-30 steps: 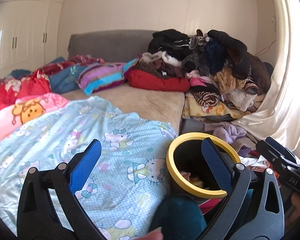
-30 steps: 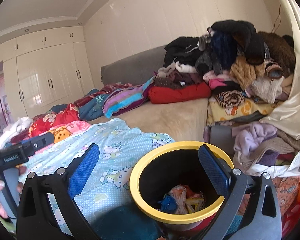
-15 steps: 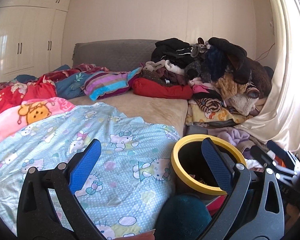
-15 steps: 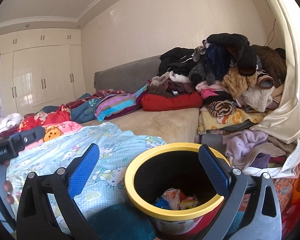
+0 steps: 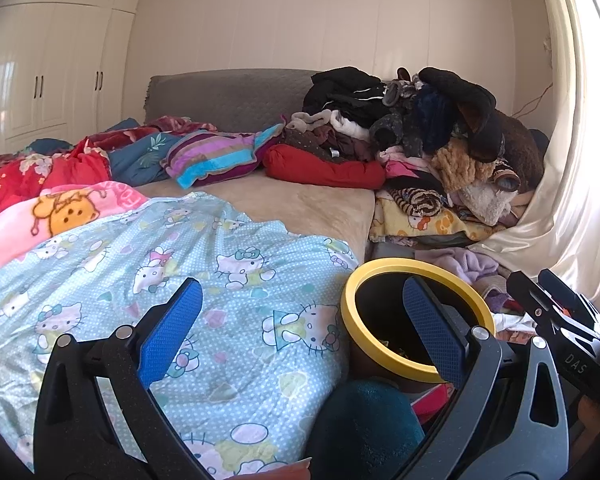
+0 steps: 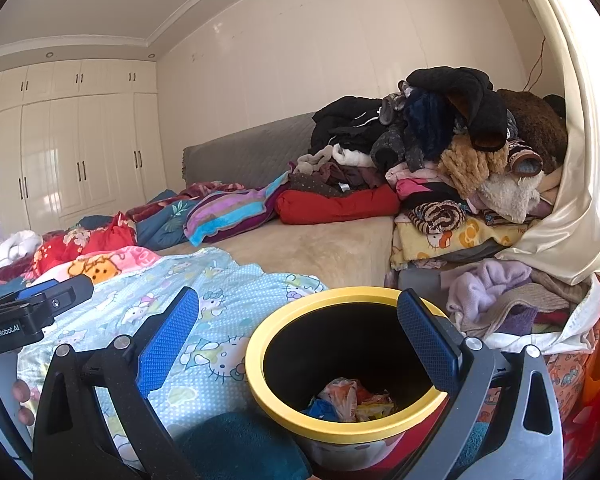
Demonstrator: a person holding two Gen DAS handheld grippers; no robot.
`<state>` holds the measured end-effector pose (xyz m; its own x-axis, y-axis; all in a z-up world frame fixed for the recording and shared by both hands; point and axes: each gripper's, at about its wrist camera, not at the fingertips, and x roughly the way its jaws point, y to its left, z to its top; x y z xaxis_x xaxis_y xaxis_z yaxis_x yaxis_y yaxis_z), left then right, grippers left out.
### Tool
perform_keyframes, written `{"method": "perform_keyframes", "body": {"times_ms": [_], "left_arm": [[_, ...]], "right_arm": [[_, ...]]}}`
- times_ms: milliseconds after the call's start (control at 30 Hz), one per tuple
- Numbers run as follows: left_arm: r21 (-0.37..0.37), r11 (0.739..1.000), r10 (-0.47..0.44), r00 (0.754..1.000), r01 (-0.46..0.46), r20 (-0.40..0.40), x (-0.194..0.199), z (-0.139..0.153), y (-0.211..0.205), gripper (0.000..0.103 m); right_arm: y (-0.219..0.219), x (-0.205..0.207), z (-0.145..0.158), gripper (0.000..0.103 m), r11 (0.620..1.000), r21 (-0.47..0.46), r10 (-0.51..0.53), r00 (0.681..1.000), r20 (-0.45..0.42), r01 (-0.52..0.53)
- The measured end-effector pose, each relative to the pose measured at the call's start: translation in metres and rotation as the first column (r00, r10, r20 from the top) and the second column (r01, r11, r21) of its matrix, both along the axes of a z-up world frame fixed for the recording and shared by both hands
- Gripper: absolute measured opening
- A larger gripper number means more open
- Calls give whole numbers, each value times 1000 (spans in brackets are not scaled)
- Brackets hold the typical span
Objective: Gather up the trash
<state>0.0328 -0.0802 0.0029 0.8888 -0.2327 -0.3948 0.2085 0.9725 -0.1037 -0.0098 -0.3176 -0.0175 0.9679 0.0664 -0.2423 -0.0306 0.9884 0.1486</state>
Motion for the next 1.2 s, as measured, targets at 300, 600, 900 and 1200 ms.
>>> {"method": "perform_keyframes", "body": {"times_ms": [300, 600, 900, 1200], "left_arm": [[3, 1000, 3, 1000, -3, 1, 1, -1, 1, 92], [1, 1000, 2, 1000, -2, 2, 1, 0, 2, 92], [3, 1000, 2, 1000, -2, 2, 1, 0, 3, 92], [2, 1000, 2, 1000, -2, 1, 1, 0, 3, 92]], "right_arm": [[1, 1, -1, 97, 1000, 1, -2, 1000, -1, 2], [1, 0, -1, 97, 1000, 0, -1, 1000, -2, 1], [1, 1, -1, 97, 1000, 0, -2, 1000, -2, 2], [0, 1, -1, 97, 1000, 1, -2, 1000, -2, 2]]}}
